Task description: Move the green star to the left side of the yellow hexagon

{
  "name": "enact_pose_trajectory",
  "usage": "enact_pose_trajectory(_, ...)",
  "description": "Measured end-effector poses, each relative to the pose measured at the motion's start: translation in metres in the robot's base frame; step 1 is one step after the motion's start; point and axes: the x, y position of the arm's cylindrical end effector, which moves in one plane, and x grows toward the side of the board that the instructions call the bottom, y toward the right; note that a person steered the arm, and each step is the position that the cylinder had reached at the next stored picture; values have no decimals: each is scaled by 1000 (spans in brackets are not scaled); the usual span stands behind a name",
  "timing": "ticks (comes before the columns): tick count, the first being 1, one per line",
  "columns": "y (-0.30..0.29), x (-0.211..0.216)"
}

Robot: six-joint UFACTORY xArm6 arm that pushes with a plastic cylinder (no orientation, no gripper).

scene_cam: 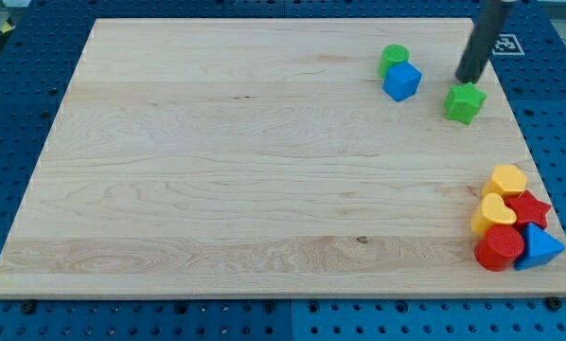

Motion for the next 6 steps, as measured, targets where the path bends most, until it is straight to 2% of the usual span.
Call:
enact_pose_trajectory(1, -4, 37)
enact_pose_trajectory(2, -54, 85)
enact_pose_trajectory(3, -59, 85)
enact_pose_trajectory(4, -55, 54)
enact_pose_trajectory(5, -101, 51)
enact_pose_trajectory(6, -123, 64)
